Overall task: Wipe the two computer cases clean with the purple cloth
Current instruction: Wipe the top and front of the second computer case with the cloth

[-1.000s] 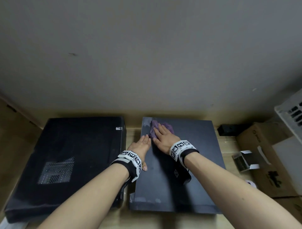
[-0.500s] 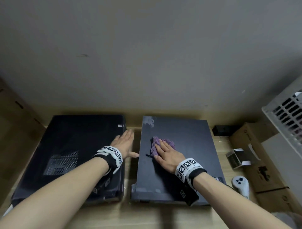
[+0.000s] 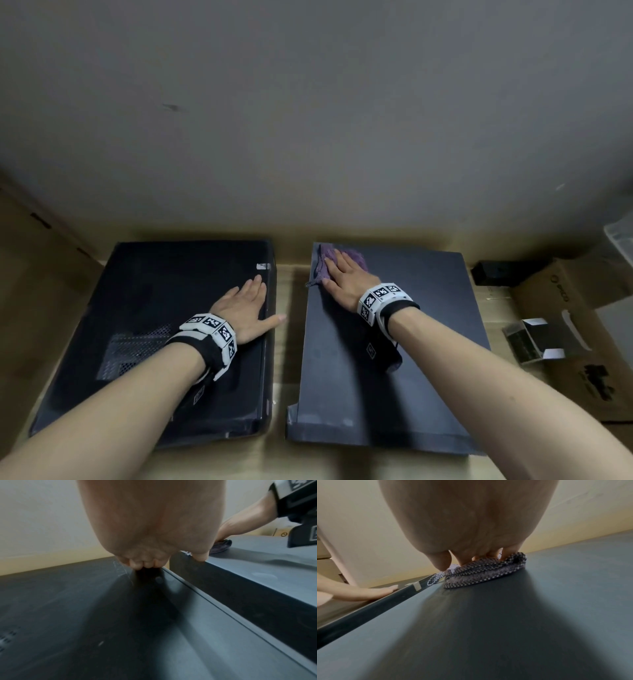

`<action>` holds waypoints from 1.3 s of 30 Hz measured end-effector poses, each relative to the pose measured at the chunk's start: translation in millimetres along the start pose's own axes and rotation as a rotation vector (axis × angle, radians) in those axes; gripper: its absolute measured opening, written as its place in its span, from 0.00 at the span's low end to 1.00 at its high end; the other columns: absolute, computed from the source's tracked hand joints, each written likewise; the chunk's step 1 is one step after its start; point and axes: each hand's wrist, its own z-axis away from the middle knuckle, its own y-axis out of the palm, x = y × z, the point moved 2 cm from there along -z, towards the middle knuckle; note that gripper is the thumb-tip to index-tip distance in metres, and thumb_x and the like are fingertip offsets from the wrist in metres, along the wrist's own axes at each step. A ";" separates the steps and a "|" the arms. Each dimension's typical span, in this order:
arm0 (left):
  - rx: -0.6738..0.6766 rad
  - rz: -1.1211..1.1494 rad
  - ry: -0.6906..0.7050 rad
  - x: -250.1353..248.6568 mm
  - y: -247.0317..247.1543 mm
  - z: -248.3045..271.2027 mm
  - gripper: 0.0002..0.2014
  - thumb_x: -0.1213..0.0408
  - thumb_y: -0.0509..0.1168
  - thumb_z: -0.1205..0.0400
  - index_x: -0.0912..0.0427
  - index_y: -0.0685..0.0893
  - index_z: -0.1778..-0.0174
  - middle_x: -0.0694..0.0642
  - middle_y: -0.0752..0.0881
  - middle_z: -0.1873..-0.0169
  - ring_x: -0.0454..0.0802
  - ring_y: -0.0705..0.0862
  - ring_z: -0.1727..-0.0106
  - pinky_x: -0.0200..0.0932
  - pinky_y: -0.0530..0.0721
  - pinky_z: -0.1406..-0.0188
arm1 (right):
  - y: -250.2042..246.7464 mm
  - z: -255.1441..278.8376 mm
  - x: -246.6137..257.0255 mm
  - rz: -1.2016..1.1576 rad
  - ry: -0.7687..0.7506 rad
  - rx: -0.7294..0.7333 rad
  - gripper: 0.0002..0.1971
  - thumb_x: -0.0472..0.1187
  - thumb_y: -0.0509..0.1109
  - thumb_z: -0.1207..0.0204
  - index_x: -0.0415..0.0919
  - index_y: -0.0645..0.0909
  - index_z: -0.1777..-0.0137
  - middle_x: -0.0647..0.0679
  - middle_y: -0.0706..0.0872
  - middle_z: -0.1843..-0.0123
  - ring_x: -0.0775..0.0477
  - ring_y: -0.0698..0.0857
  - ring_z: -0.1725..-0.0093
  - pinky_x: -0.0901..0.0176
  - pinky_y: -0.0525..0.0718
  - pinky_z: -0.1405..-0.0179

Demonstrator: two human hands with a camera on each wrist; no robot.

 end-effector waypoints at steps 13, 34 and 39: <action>0.076 0.038 -0.022 -5.8 -14.1 2.5 0.43 0.34 0.45 0.17 0.60 0.44 0.14 0.56 0.39 0.15 0.49 0.43 0.14 0.51 0.49 0.15 | -10.9 -12.0 11.8 0.017 0.046 -0.009 0.37 0.62 0.45 0.14 0.43 0.43 0.12 0.43 0.37 0.12 0.45 0.39 0.13 0.55 0.37 0.17; 0.049 0.015 -0.026 -5.1 -16.9 1.1 0.42 0.38 0.53 0.17 0.60 0.48 0.14 0.56 0.41 0.14 0.52 0.48 0.14 0.53 0.65 0.21 | 16.4 53.7 27.4 -0.025 0.048 0.025 0.35 0.66 0.44 0.15 0.51 0.46 0.12 0.52 0.41 0.11 0.52 0.42 0.13 0.51 0.47 0.15; 0.058 0.016 -0.013 -2.0 -16.6 -0.4 0.42 0.40 0.54 0.17 0.60 0.46 0.14 0.55 0.39 0.15 0.51 0.46 0.14 0.52 0.61 0.19 | -5.1 7.3 23.3 -0.039 0.116 0.017 0.36 0.65 0.43 0.15 0.47 0.46 0.12 0.48 0.40 0.11 0.49 0.42 0.12 0.52 0.41 0.16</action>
